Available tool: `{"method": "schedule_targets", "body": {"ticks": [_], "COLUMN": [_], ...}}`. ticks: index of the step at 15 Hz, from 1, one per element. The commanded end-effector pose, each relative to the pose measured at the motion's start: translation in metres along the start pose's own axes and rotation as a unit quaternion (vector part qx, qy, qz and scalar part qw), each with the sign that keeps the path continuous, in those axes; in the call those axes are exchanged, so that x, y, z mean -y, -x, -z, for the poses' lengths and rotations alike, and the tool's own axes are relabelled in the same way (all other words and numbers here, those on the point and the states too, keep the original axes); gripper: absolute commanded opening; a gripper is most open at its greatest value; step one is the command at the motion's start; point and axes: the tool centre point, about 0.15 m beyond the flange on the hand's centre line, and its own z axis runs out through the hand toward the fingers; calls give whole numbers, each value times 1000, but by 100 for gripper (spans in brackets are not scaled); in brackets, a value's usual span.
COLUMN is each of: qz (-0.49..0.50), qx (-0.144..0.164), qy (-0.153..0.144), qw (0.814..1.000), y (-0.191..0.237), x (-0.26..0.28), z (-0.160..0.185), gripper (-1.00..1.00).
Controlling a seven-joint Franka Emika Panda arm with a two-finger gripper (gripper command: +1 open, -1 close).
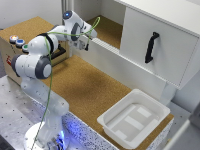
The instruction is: Place the purple block inside the left cabinet
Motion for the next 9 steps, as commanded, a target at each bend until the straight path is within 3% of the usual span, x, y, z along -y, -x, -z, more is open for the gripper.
{"method": "schedule_targets", "body": {"ticks": [1, 5, 7, 9], "qz": [1, -3, 3, 1], "qx": [42, 30, 41, 49], "qy": [35, 47, 73, 69], "qw": [998, 998, 996, 996], "y": [-57, -82, -84, -80], "x": [2, -3, -5, -6], "z": [-88, -94, -95, -97], "gripper": [-100, -100, -100, -100]}}
